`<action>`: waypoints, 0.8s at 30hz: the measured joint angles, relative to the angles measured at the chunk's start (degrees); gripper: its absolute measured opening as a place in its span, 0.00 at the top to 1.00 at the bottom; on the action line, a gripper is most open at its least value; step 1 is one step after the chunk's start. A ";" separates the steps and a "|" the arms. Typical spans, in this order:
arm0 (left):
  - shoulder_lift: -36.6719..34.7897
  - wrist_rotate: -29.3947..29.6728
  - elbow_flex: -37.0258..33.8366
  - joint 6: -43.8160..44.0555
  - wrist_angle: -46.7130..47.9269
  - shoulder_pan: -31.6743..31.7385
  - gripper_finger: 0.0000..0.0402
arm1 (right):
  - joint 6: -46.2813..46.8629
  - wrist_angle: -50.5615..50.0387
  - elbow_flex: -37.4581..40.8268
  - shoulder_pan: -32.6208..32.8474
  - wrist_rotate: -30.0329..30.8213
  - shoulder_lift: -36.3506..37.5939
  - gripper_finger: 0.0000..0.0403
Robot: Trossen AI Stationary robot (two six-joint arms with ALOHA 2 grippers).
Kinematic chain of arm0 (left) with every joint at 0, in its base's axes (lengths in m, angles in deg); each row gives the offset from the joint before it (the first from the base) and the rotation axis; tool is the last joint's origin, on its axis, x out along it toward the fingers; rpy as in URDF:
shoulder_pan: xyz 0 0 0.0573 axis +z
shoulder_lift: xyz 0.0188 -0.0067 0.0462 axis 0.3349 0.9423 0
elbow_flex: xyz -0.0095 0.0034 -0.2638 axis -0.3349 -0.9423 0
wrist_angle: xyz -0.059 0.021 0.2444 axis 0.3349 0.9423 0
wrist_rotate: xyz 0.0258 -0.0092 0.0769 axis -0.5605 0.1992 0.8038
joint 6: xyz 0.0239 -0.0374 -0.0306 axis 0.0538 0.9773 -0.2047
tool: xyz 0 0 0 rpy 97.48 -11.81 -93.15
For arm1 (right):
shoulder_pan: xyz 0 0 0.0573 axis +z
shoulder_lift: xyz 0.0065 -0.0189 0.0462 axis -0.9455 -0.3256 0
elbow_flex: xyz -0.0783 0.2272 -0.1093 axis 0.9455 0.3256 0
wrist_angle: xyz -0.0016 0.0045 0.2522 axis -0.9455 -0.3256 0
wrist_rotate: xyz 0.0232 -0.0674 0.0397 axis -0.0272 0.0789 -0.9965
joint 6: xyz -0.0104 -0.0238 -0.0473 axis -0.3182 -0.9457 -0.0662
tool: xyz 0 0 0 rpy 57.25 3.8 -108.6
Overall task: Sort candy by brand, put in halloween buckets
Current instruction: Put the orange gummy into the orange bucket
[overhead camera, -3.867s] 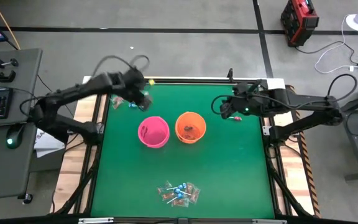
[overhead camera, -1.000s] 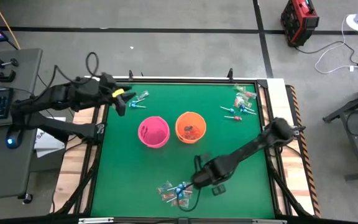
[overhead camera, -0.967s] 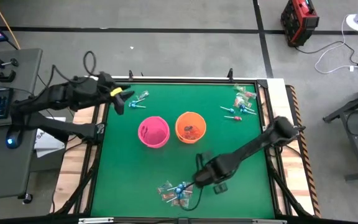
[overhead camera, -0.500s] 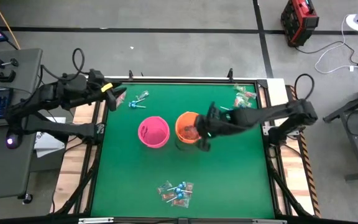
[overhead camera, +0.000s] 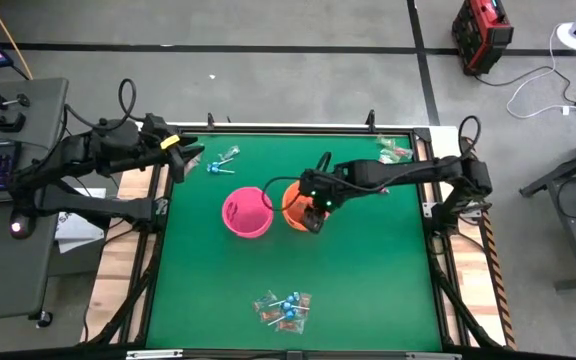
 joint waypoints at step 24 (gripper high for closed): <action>13.95 2.94 0.00 9.21 -10.45 6.59 0.58 | 8.84 4.49 25.68 -50.26 8.66 5.90 0.42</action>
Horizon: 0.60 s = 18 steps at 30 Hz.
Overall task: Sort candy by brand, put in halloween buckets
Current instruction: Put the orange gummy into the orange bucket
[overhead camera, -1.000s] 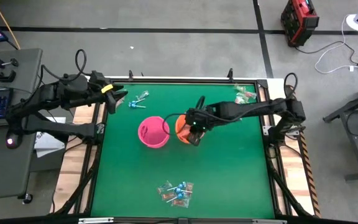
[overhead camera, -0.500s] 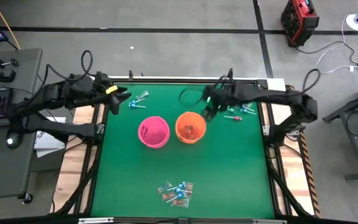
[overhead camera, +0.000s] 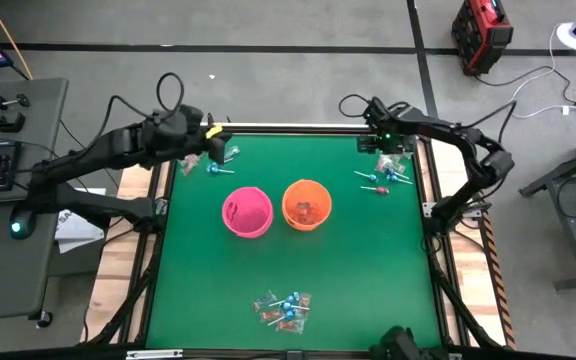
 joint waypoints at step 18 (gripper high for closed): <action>3.23 -6.33 0.00 1.46 -1.65 3.10 0.58 | -0.35 0.52 0.70 -2.37 0.98 -9.24 0.42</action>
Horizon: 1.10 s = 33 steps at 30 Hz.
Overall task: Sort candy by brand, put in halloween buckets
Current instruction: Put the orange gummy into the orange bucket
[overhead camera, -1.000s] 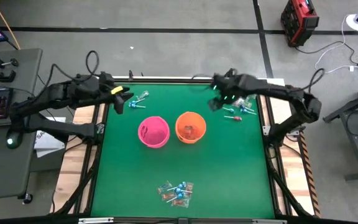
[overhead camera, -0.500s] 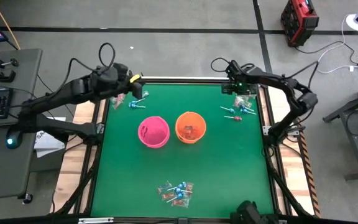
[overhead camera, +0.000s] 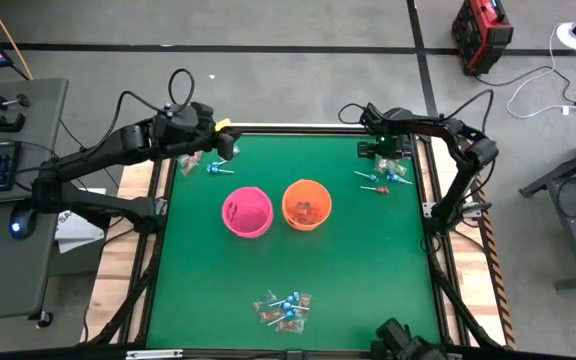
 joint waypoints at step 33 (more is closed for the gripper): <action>-19.94 20.16 -2.88 -5.27 39.76 -4.37 0.58 | 10.54 11.46 -9.65 32.34 4.43 13.87 1.00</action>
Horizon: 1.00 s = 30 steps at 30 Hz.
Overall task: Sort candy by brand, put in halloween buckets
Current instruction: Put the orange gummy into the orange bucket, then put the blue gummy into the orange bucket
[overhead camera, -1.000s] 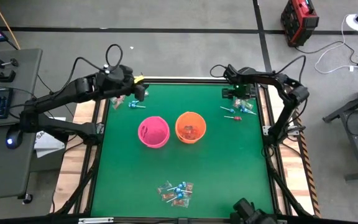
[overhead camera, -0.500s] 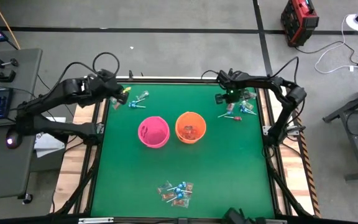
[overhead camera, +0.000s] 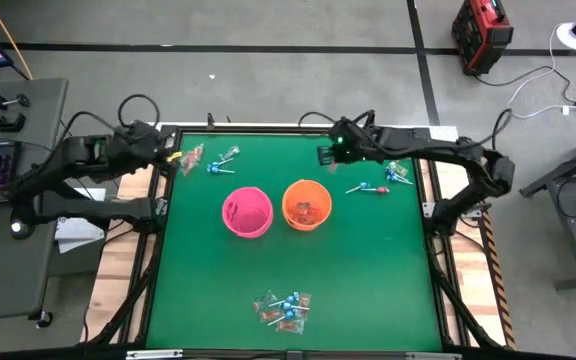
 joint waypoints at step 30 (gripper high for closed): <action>1.20 -28.56 -23.58 4.43 -57.52 -3.25 0.58 | 3.54 2.21 -3.38 23.10 7.82 -4.41 0.49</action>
